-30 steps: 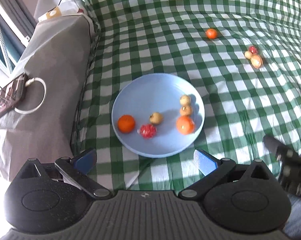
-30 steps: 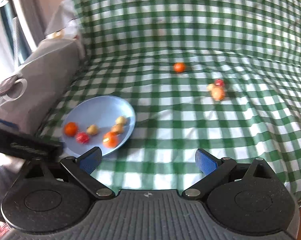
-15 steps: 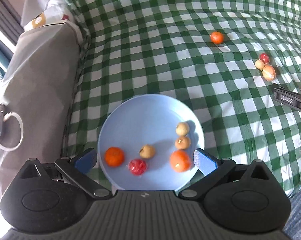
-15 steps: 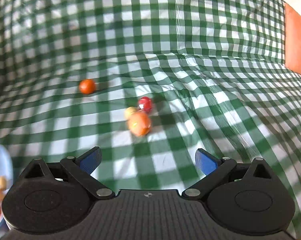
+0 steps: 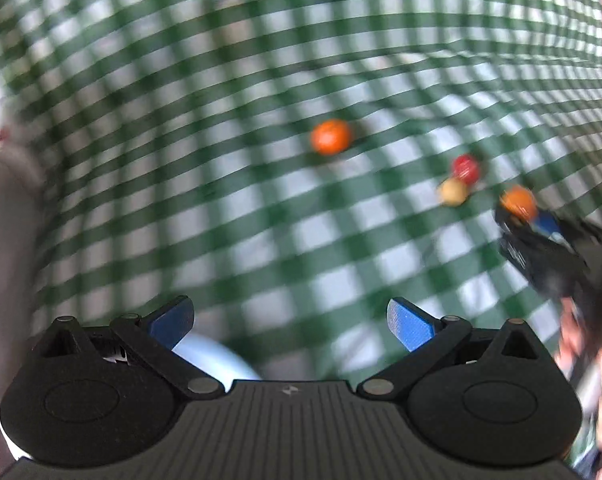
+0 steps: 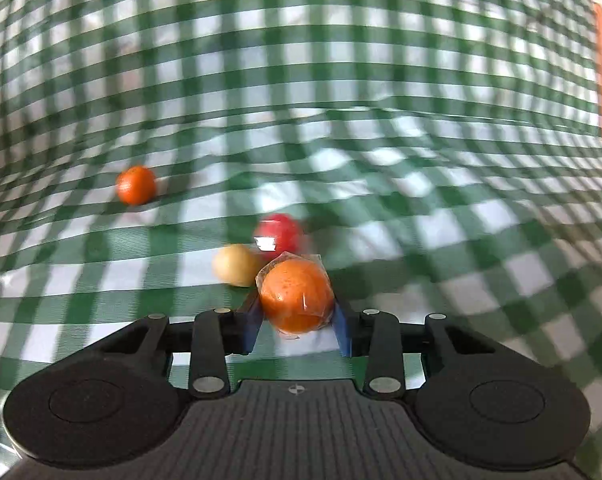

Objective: Organize fruits

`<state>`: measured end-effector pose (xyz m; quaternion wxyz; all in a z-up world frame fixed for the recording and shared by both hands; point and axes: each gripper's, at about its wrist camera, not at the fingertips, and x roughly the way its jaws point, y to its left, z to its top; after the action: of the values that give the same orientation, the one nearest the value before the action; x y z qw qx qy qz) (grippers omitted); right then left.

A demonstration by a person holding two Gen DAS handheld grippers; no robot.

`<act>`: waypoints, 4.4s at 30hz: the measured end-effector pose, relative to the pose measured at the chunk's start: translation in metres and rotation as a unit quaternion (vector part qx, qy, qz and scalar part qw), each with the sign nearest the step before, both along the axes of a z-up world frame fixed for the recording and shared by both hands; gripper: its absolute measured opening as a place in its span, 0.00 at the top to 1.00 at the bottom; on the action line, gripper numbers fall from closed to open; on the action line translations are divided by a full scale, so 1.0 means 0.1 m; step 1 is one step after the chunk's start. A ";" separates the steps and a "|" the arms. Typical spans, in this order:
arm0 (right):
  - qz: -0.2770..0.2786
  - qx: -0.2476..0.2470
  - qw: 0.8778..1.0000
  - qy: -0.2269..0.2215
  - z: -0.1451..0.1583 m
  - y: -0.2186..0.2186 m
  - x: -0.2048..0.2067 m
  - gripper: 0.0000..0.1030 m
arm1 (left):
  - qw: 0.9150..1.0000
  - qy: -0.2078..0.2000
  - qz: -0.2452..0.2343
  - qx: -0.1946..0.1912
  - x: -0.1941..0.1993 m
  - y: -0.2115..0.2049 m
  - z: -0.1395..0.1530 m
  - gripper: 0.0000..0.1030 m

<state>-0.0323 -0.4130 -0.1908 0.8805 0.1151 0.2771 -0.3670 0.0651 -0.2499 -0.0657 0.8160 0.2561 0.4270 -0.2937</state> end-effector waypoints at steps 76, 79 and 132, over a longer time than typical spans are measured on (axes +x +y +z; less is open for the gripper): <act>0.331 -0.032 0.942 0.031 1.52 3.57 -1.12 0.62 | 0.981 0.021 0.131 -0.142 -1.13 3.37 0.91 0.70; 0.330 -0.027 0.943 0.033 1.50 3.54 -1.09 0.62 | 0.981 0.024 0.132 -0.140 -1.11 3.35 0.91 0.70; 0.304 0.035 0.945 0.115 0.91 2.88 0.24 0.11 | 0.989 0.026 0.129 -0.072 0.07 2.58 0.26 0.00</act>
<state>-0.0084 -0.1245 -0.0994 0.9077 0.0128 0.4112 -0.0832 0.0726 0.0081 -0.0397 0.8522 0.1313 0.4551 -0.2224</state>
